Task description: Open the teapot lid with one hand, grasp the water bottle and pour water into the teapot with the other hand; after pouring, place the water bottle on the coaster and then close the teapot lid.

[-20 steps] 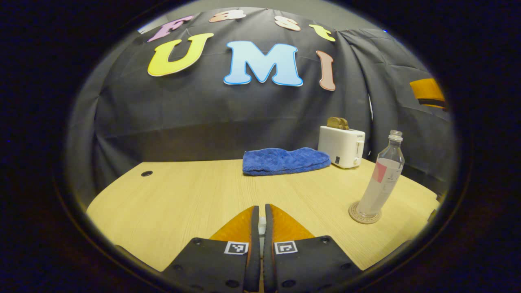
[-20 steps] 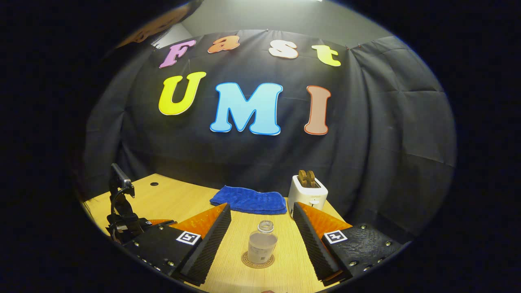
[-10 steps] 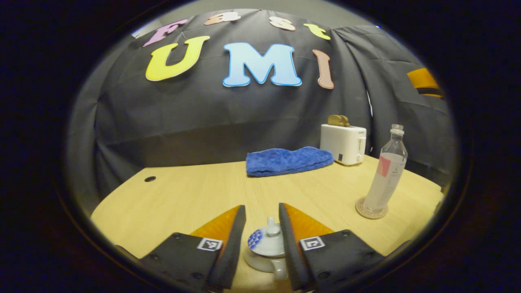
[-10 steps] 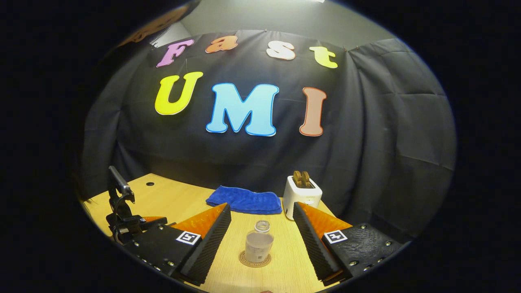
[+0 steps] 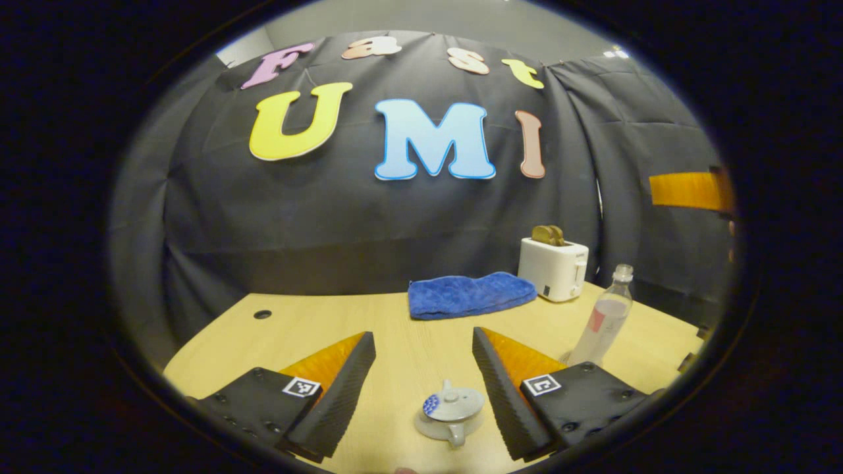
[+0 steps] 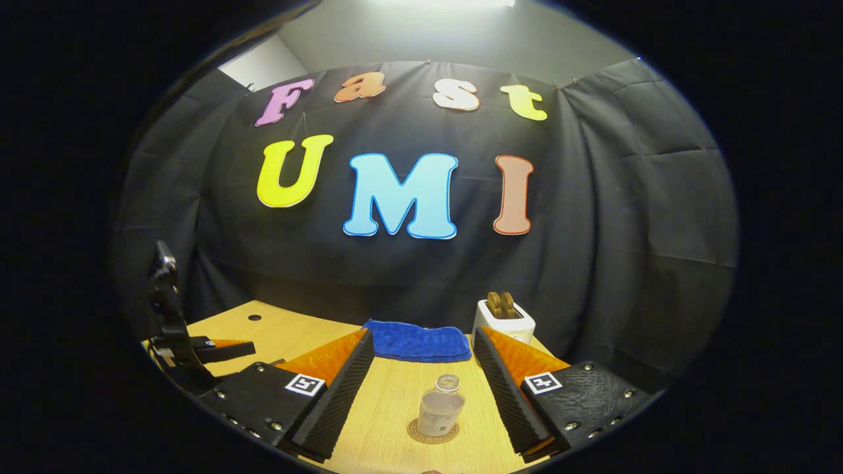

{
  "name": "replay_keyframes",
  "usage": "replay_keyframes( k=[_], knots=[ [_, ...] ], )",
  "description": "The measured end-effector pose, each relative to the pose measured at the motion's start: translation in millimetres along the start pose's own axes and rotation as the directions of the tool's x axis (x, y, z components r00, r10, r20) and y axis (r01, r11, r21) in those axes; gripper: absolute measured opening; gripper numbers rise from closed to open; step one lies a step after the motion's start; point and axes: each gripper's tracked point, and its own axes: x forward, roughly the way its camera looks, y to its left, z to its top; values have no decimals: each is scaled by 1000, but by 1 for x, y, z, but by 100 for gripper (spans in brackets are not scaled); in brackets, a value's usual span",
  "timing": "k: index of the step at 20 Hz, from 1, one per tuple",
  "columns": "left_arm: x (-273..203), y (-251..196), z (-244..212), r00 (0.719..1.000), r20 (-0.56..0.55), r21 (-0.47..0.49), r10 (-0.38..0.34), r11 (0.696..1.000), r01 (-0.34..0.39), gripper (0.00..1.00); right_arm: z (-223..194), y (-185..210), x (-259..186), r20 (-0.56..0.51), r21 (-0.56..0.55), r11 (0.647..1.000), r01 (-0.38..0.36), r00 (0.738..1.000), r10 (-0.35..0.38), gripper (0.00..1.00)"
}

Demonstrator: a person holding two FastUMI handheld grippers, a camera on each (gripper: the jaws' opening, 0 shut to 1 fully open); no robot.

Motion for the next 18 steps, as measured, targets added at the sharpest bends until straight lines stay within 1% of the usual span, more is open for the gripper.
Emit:
replay_keyframes(
  k=[3,5,7,11,18],
  knots=[
    [-21,1,36,999,36,-11,23,1000,-23,96,-1,-3,-3,2,-25,999,26,1000,-26,95],
    [-33,3,51,998,46,-22,39,999,-38,96,-1,-3,-7,6,-40,999,36,999,-36,95],
    [-42,6,62,997,49,-30,53,998,-52,96,-5,1,-10,3,-39,999,31,1000,-31,94],
    [-51,10,76,995,55,-29,78,997,-76,96,-8,-1,-13,6,-54,998,34,999,-34,95],
    [-52,3,81,995,65,-31,72,997,-70,96,-9,0,-14,15,-84,996,24,1000,-22,94]
  ],
)
